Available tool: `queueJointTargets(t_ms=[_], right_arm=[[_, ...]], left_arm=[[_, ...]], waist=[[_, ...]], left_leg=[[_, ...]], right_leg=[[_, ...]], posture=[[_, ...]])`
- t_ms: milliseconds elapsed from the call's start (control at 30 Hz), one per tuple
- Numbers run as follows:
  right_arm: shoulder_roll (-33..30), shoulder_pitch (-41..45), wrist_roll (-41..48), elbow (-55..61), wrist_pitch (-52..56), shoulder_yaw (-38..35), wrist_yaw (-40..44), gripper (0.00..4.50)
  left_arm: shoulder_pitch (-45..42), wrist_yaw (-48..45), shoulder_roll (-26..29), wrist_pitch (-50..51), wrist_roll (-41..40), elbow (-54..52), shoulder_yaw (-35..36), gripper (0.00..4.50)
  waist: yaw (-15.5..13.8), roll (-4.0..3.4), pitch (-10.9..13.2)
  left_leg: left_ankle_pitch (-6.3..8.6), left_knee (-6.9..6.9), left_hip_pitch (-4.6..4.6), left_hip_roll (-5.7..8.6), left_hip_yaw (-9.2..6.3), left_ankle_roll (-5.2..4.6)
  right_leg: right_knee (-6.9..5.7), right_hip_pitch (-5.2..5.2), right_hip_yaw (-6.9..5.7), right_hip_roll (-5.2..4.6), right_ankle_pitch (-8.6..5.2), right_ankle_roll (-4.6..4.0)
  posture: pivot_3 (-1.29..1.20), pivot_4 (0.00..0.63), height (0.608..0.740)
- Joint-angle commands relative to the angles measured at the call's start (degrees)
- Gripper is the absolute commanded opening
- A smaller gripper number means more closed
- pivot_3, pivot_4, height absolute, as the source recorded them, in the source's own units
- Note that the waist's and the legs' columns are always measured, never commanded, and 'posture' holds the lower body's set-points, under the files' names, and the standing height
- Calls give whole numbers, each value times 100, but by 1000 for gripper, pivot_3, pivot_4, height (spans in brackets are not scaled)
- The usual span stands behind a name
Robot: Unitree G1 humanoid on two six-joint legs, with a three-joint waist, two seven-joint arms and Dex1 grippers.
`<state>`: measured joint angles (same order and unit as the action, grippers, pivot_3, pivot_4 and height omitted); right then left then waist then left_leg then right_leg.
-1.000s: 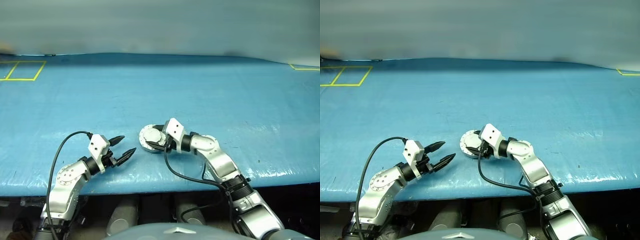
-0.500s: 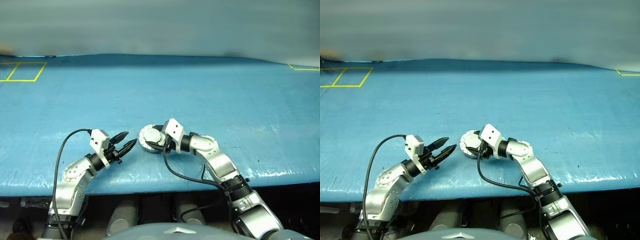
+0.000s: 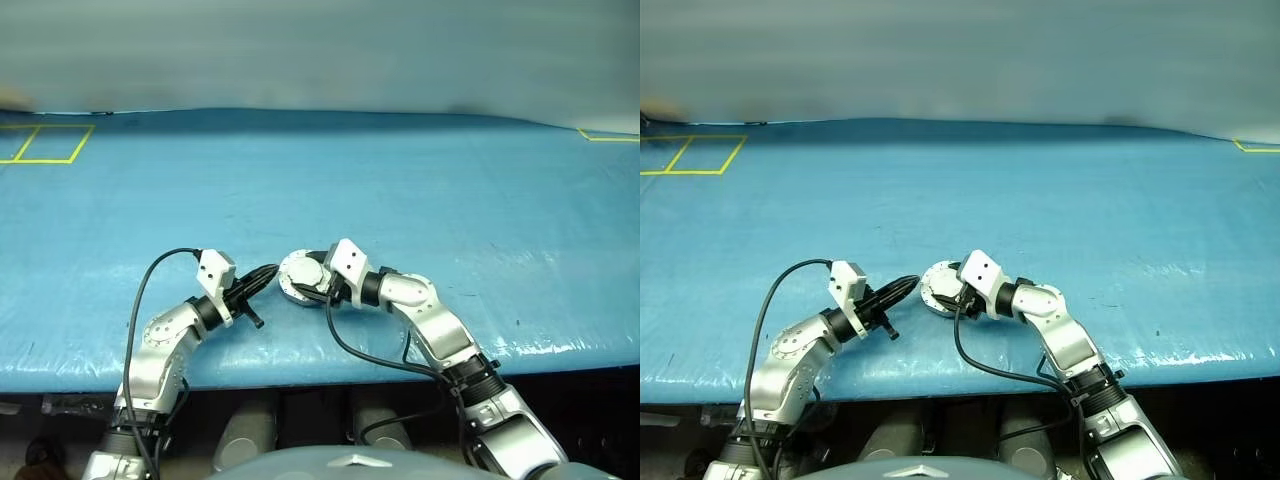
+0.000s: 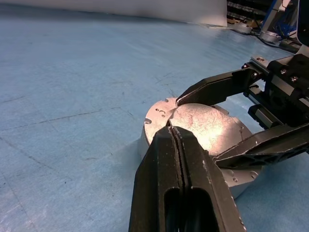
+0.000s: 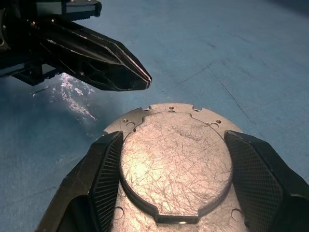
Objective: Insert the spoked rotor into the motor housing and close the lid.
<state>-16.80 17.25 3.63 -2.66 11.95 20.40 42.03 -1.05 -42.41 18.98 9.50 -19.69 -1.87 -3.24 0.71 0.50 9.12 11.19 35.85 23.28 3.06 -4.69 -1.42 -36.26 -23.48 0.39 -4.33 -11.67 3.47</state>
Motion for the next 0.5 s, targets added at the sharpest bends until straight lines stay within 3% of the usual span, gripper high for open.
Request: queueJointTargets(t_ms=[33, 500], right_arm=[[-73, -118, -202, -227, 212, 92, -56, 3010], [-70, -152, -178, -57, 246, 114, -25, 3010]], left_arm=[[-65, -11, -9, 34, 108, -10, -127, 17], [12, 114, -51, 132, 299, -12, -326, 17]], waist=[[-1, 0, 0], [-9, -6, -14]], left_leg=[[0, -1, 0, 0, 0, 0], [10, -2, 0, 0, -1, 16]], right_leg=[[0, 0, 0, 0, 0, 0], [2, 1, -1, -4, 0, 1]], posture=[[0, 150, 740], [0, 150, 740]])
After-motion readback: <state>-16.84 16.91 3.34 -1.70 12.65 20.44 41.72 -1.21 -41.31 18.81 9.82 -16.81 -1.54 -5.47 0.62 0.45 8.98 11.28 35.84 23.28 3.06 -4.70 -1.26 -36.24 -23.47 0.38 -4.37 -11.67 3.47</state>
